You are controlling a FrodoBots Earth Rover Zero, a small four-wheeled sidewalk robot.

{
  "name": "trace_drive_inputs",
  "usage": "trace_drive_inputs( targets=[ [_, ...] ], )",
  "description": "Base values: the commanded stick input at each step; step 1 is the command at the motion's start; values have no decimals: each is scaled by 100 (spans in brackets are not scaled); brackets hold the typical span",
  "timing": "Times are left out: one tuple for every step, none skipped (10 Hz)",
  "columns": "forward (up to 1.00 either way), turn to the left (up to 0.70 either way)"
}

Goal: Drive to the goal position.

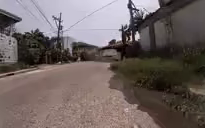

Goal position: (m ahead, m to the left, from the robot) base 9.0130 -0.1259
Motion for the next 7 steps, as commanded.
trace_drive_inputs(
  targets=[
    [70,0],
    [70,0],
    [70,0],
    [70,0],
    [70,0],
    [70,0],
    [70,0]
  ],
)
